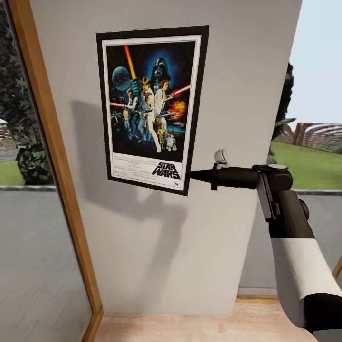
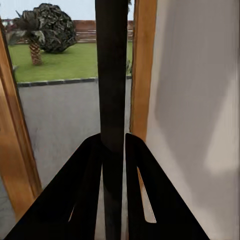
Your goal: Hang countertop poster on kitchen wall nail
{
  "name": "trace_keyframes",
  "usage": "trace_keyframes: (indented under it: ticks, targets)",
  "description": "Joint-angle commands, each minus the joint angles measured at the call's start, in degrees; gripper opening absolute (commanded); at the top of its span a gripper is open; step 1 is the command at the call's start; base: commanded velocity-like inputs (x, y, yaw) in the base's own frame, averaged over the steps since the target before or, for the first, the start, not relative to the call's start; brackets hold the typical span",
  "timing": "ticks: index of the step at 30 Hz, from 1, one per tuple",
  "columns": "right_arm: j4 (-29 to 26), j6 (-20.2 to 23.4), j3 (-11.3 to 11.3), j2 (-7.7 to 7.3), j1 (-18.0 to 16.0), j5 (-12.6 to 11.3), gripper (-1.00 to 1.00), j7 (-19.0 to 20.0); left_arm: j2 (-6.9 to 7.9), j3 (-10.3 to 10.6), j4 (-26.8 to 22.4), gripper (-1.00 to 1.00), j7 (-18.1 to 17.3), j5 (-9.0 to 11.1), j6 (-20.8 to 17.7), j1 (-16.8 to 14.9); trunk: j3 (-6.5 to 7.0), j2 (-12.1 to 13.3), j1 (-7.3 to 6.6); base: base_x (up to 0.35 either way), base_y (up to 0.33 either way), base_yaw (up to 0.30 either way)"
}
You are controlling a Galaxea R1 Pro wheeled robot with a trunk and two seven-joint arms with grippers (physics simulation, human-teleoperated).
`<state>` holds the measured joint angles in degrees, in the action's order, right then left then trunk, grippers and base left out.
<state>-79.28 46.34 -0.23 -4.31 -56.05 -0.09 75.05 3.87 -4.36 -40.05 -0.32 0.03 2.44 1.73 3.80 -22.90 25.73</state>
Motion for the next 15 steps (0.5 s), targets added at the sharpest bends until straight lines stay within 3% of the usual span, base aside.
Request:
trace_keyframes:
  ticks: [1, 9, 15]
  targets:
    - [0.00, 0.68, -0.03, 0.00, -0.02, -0.09, -1.00, 0.27, -0.01, -0.04, -0.03, 1.00, -0.03, -0.01, 0.11, 0.03, 0.00, -0.02, 0.05, 0.335, 0.104, 0.000]
    - [0.00, 0.68, -0.03, 0.00, -0.02, -0.09, -1.00, 0.28, -0.01, -0.05, -0.03, 1.00, -0.03, 0.05, 0.11, 0.03, 0.00, -0.02, 0.05, 0.312, 0.099, 0.000]
    - [0.00, 0.68, -0.03, 0.00, -0.03, -0.09, -1.00, 0.34, -0.01, -0.12, -0.03, 1.00, -0.03, 0.05, 0.11, 0.03, 0.00, -0.02, 0.05, 0.062, 0.019, 0.000]
